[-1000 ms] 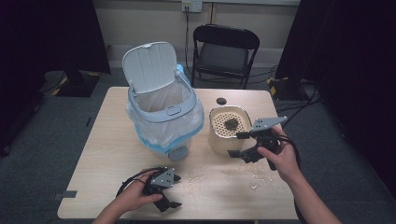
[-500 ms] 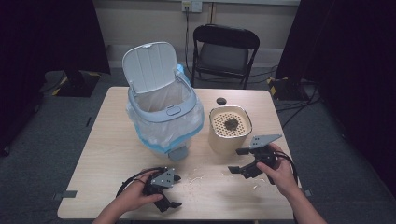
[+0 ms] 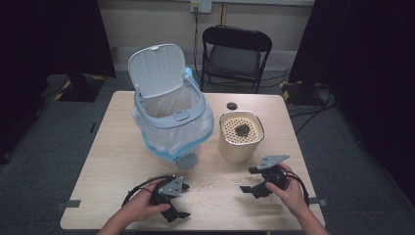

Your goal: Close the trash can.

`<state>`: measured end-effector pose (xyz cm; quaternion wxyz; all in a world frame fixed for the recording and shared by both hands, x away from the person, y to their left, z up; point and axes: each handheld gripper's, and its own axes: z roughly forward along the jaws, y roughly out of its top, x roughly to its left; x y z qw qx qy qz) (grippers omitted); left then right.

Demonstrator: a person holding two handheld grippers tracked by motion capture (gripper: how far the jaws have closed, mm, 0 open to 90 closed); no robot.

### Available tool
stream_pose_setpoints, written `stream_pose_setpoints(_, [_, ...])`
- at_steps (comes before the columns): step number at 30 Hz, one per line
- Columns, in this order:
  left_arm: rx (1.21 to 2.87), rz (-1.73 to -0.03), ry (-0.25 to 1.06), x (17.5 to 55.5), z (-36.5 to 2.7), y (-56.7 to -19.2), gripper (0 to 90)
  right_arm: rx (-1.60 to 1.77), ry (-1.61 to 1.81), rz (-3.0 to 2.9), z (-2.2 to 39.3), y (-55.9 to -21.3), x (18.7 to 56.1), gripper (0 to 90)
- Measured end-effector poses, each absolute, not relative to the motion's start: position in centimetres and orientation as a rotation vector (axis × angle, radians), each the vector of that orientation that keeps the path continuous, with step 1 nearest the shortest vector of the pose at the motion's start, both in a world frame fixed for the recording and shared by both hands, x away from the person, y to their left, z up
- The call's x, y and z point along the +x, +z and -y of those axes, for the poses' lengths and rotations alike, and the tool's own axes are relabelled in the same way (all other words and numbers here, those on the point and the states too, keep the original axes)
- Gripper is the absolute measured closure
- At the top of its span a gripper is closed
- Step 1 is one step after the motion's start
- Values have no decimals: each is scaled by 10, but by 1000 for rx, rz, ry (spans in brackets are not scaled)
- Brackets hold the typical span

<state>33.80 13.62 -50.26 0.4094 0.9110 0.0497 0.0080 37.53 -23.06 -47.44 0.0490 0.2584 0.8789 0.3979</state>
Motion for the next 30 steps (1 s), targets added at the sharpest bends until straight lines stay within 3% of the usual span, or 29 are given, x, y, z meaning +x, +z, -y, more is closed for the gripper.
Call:
stream_pose_setpoints(13, [2310, -113, 29, 339, -137, -502, 83, 686, 1175, -2669, 233, -497, 367, 157])
stream_pose_setpoints(19, [2330, -150, 39, 339, -135, -503, 0, 652, 1148, -2633, 237, -500, 363, 154])
stream_pose_setpoints(30, [2335, -182, 29, 335, -143, -501, 10, 650, 1148, -2633, 236, -500, 363, 152])
